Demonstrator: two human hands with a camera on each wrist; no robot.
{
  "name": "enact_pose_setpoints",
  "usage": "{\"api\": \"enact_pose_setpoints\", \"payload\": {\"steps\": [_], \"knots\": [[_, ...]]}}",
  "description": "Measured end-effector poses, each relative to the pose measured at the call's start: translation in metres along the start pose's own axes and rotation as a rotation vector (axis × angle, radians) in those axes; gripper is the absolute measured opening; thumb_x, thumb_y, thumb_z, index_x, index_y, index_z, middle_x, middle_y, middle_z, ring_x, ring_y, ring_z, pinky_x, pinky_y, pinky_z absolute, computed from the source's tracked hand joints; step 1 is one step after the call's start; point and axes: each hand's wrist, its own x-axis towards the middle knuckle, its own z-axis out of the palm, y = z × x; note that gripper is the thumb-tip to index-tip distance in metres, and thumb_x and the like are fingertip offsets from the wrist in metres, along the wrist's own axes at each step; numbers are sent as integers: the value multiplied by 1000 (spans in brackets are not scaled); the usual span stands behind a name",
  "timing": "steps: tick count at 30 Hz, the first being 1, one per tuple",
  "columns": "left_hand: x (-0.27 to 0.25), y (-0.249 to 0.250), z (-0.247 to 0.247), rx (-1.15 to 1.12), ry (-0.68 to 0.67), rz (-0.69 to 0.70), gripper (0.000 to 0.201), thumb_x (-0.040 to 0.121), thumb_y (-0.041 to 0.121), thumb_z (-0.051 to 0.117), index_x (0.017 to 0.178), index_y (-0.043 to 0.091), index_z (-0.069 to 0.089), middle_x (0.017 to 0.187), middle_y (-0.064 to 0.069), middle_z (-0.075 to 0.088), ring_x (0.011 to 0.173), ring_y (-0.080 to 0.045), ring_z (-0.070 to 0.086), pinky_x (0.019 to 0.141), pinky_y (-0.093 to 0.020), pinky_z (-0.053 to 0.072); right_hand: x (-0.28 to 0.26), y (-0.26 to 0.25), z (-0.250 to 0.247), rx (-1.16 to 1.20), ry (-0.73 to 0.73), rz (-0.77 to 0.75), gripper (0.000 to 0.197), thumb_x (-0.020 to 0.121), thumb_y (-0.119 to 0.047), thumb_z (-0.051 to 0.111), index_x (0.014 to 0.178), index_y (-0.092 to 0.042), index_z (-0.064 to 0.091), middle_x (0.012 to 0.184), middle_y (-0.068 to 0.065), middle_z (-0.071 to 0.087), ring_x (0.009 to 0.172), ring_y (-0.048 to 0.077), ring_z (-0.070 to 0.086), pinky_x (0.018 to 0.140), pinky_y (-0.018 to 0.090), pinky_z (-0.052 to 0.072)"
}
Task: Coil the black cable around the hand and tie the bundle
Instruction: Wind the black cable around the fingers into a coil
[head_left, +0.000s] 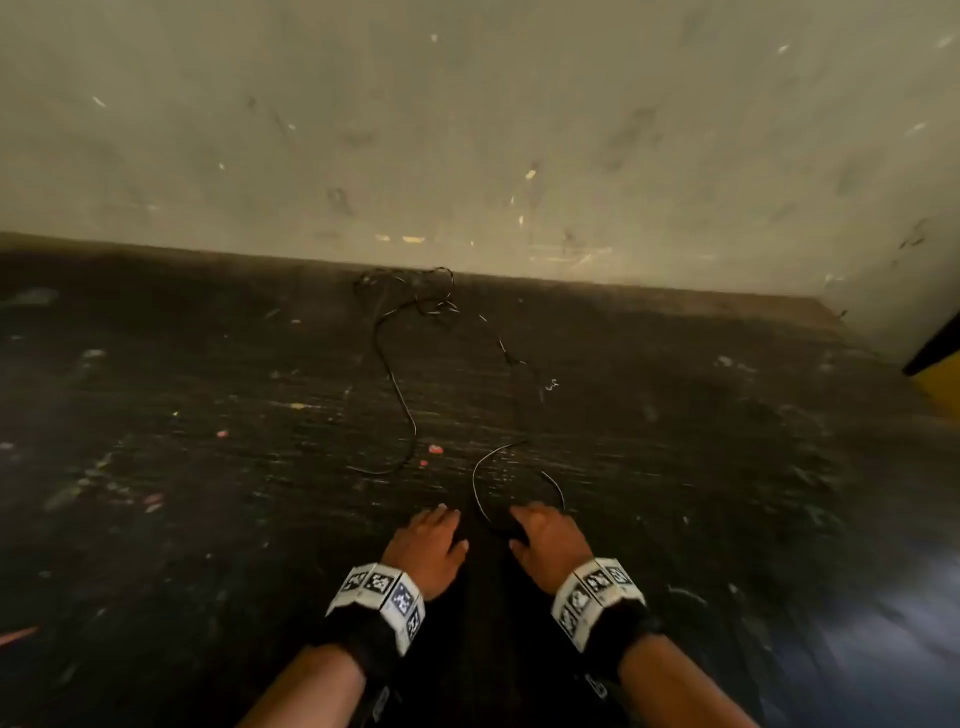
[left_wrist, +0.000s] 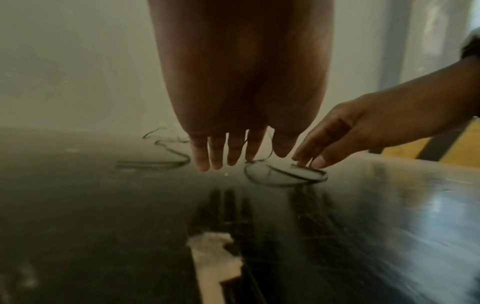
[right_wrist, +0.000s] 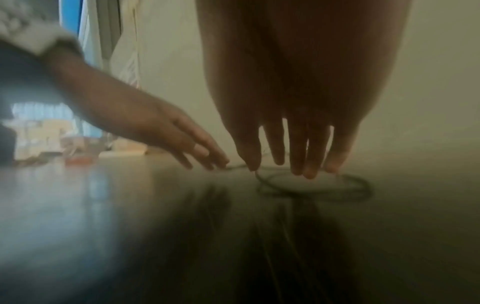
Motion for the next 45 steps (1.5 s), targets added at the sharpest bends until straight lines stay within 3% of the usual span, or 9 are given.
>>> {"api": "enact_pose_setpoints", "payload": {"steps": [9,15,17,21,26,31,35,39,45], "knots": [[10,2,6,-113,19,-80,47,99,30,37,144,15,36,156,-6,30,143,-21,23,113,-36,24,27,-7,21,-70,62,-113,29,93,-16,46,120,-9,51,127,13,53,118,29,50,99,38,40],[-21,11,-7,-693,-32,-10,30,95,20,45,118,25,64,121,3,66,112,-11,59,104,-33,42,-1,-21,-6,697,74,-20,6,83,-10,67,89,-12,67,80,4,67,67,11,62,73,28,56],[-43,17,-16,-902,-43,21,26,94,16,47,100,24,71,101,4,73,101,-12,65,97,-30,46,-20,-31,-25,941,27,-25,9,83,-6,68,91,-2,65,75,10,66,63,15,62,64,26,55],[-99,19,-36,-1204,-118,105,22,95,13,48,106,7,67,98,-13,76,98,-22,70,92,-36,50,-65,-59,-60,1114,-21,-42,22,82,-9,69,99,3,63,74,9,68,61,14,64,55,18,55],[-162,8,-66,-1287,-117,250,18,93,11,52,99,4,67,87,-15,74,85,-28,72,72,-31,55,-108,-93,-76,863,207,-171,7,87,-15,64,92,-13,68,76,-3,68,66,8,65,62,20,53],[-216,-4,-101,-1430,-110,375,22,94,11,46,103,0,63,81,-13,73,73,-23,72,65,-29,58,-144,-127,-80,270,435,-595,43,87,-4,57,126,-22,56,135,-2,51,127,7,43,103,21,40],[-252,-18,-112,-1515,-199,431,28,87,17,50,104,0,64,82,-17,73,72,-24,72,63,-30,58,-164,-156,-86,95,586,-767,24,92,-15,52,110,-11,67,107,3,71,104,12,63,93,35,49],[-276,-29,-112,-1585,-313,448,26,91,10,46,107,-3,62,85,-20,72,77,-27,72,66,-32,59,-181,-172,-96,-39,597,-713,31,94,-19,48,121,-14,62,102,4,70,96,15,63,87,37,51],[-303,-37,-119,-1566,-458,522,30,90,14,46,104,-5,66,102,-29,70,97,-36,69,88,-44,55,-203,-196,-114,-58,535,-624,30,95,-15,50,123,-15,61,99,5,68,88,3,51,80,24,43]]}}
